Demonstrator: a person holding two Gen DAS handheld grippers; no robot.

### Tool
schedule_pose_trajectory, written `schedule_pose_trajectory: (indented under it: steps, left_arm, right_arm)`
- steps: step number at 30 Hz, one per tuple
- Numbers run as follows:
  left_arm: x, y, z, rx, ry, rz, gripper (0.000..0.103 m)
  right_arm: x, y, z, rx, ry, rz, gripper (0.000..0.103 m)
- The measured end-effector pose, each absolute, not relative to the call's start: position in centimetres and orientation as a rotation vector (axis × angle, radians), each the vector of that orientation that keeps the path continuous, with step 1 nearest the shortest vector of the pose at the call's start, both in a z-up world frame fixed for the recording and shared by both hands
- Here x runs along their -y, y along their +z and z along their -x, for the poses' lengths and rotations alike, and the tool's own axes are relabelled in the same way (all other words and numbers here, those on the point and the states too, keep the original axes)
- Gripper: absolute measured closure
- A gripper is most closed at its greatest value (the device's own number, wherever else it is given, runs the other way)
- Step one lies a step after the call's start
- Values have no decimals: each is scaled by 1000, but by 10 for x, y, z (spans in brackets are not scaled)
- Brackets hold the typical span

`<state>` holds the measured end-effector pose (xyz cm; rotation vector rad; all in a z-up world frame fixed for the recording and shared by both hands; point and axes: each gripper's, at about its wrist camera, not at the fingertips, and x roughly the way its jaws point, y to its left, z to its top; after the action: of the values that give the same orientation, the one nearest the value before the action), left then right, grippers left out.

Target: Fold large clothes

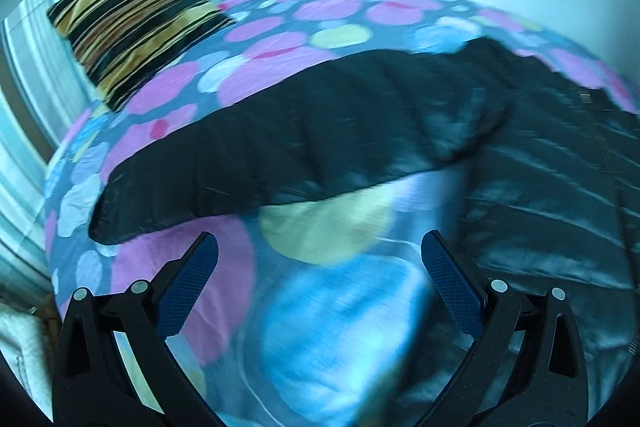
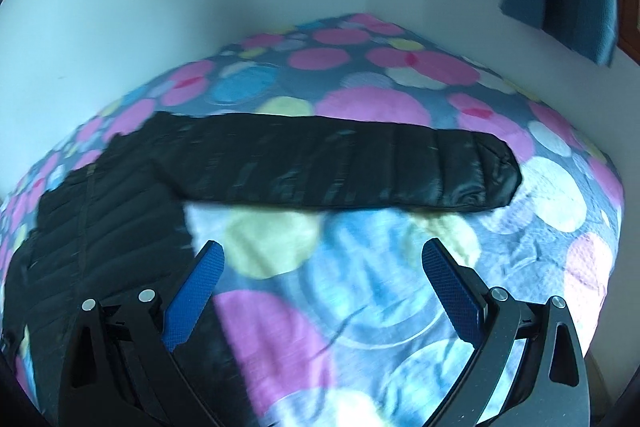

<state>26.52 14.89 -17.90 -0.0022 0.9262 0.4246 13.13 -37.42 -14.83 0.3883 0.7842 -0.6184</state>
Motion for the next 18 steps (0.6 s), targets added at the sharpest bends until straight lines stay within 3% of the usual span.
schedule_pose_trajectory:
  steps: [9,18]
  left_arm:
    - [-176,-219,-282,-1004,544,-29,2]
    - [-184,-226,-282,-991,540,26,2]
  right_arm:
    - [461,-183,-115,-794,-768,-595,5]
    - [528,-204,-100,-733,-834,-841,5]
